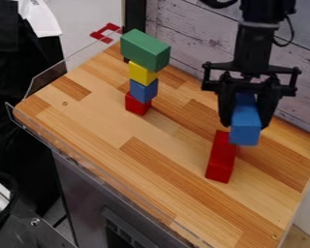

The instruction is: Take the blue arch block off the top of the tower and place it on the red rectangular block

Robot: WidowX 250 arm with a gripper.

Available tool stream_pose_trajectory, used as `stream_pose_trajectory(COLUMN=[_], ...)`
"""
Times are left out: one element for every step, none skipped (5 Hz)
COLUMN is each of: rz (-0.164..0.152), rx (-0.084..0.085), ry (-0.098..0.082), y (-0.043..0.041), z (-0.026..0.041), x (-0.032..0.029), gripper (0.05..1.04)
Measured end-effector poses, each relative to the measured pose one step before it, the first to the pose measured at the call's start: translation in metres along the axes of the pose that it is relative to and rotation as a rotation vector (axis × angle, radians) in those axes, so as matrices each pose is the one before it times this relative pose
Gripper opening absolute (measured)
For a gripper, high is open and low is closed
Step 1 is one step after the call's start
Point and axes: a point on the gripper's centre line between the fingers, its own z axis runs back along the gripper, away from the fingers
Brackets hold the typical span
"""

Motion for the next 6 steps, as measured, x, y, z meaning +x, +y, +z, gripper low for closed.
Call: stream_pose_trajectory(rz=[-0.1319, -0.1238, -0.0541, 0.0071, 0.0379, 0.0542], rx=[0.0664, 0.0801, 0.0310, -0.0021, -0.0175, -0.0078], ry=[0.0197, -0.0066, 0.0091, 0.0087, -0.0054, -0.0229], y=[0.00024, 0.00140, 0.00027, 0.00126, 0.00161, 0.00280], z=[-0.01379, -0.00414, -0.00832, -0.00741, -0.00309, 0.00002], x=[0.00471, -0.00090, -0.00092, -0.00252, -0.00424, 0.00135], gripper=[0.586, 0.586, 0.586, 0.586, 0.586, 0.586])
